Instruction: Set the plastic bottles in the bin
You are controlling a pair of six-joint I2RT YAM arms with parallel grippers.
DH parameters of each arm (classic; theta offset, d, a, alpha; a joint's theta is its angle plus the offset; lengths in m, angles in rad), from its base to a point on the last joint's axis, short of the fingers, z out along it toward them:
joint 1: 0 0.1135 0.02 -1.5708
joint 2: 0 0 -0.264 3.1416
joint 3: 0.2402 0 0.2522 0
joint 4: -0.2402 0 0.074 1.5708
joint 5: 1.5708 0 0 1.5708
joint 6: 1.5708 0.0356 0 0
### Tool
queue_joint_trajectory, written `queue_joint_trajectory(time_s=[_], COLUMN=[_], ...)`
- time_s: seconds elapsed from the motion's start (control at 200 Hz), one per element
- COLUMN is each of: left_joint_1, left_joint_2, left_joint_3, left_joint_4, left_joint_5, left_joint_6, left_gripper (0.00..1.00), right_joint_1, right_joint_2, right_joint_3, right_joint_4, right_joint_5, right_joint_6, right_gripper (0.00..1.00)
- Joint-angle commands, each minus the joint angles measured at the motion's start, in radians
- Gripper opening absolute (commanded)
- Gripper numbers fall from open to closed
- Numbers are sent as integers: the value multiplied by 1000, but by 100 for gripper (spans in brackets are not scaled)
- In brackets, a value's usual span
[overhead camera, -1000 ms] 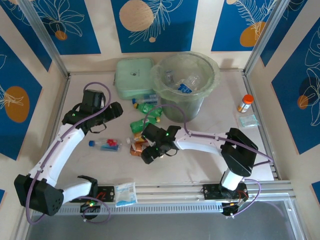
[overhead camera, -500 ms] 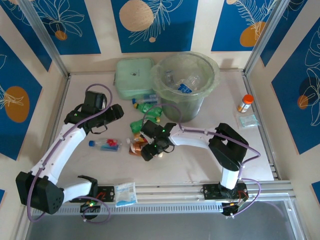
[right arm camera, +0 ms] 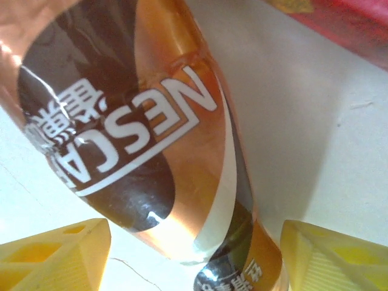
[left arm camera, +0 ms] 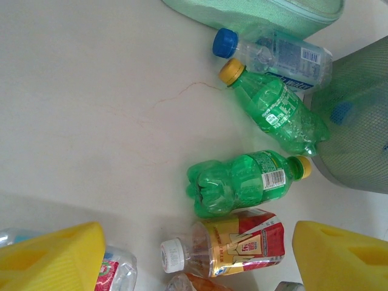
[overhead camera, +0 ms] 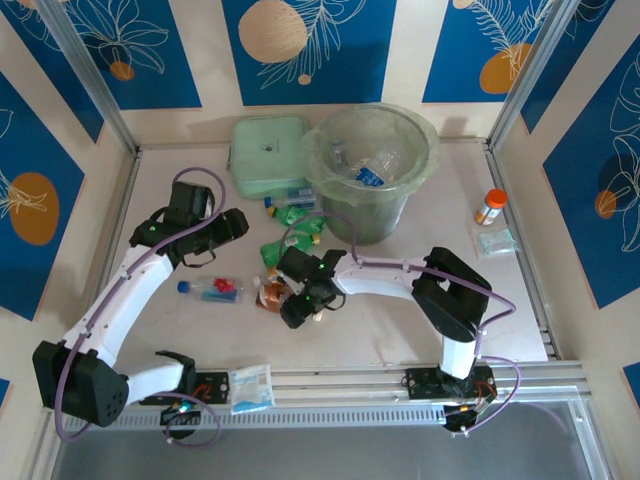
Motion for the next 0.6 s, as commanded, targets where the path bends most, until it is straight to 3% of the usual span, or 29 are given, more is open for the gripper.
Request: queue_joint_trajectory(time_s=[0.0, 0.595], left_joint_1=[9, 9], left_joint_2=[7, 9], left_joint_3=[-7, -19], left_joint_4=[21, 32], left_joint_5=[17, 21], left_joint_6=[-17, -22], left_gripper=[80, 79], right_joint_1=[6, 32], right_joint_2=[15, 59], right_joint_3=[22, 57], right_joint_4=[-33, -75], right_joint_5=[-8, 20], right_joint_6=[-3, -7], right_gripper=[70, 56])
